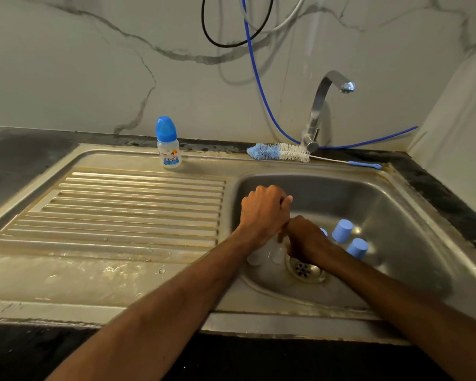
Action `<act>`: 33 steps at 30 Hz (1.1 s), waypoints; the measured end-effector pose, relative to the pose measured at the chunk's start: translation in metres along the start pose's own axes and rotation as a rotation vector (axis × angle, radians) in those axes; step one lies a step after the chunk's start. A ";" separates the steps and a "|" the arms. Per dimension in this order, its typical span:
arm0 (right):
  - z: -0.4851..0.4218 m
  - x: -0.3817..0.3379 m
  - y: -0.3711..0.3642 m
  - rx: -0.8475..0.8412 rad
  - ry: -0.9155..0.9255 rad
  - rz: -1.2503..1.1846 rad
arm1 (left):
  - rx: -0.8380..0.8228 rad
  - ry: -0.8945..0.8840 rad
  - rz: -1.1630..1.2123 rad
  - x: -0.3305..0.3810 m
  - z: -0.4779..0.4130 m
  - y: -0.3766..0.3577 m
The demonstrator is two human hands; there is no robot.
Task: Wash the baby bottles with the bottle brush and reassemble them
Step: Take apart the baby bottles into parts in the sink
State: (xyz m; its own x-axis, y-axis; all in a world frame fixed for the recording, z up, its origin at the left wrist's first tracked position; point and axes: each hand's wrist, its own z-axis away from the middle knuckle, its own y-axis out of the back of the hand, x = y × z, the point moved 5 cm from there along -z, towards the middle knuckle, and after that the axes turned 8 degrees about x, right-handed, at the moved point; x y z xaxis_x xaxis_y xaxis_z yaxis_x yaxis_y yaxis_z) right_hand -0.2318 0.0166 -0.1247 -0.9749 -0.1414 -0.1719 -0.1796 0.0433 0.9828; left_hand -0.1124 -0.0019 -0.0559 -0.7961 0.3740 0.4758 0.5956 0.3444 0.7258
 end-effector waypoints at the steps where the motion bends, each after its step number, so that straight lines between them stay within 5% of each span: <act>1: 0.003 -0.004 0.010 0.055 -0.014 0.011 | 0.008 0.000 0.003 0.001 -0.001 0.002; 12: 0.010 -0.005 0.049 0.192 -0.110 -0.166 | 0.075 -0.062 -0.028 0.008 -0.006 0.023; 17: -0.004 -0.048 0.068 0.398 -0.049 -0.370 | 0.273 -0.145 0.003 0.000 -0.024 0.068; 20: -0.004 -0.058 0.068 0.487 0.023 -0.454 | 0.579 -0.161 0.006 -0.022 -0.037 0.106; 24: 0.003 -0.045 0.062 0.525 0.064 -0.396 | 0.775 0.154 -0.184 -0.082 -0.056 0.133; 29: -0.007 -0.039 0.062 0.493 0.077 -0.370 | 0.545 0.597 -0.036 -0.159 -0.080 0.119; 33: -0.009 -0.036 0.058 0.459 0.084 -0.379 | 0.372 0.633 0.097 -0.190 -0.096 0.094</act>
State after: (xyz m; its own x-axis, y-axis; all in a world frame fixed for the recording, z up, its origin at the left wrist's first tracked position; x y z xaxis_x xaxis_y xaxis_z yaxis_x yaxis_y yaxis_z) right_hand -0.2061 0.0154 -0.0608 -0.8214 -0.3078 -0.4802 -0.5694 0.3947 0.7211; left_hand 0.0847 -0.1232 -0.0300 -0.5805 -0.1118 0.8065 0.5740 0.6463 0.5028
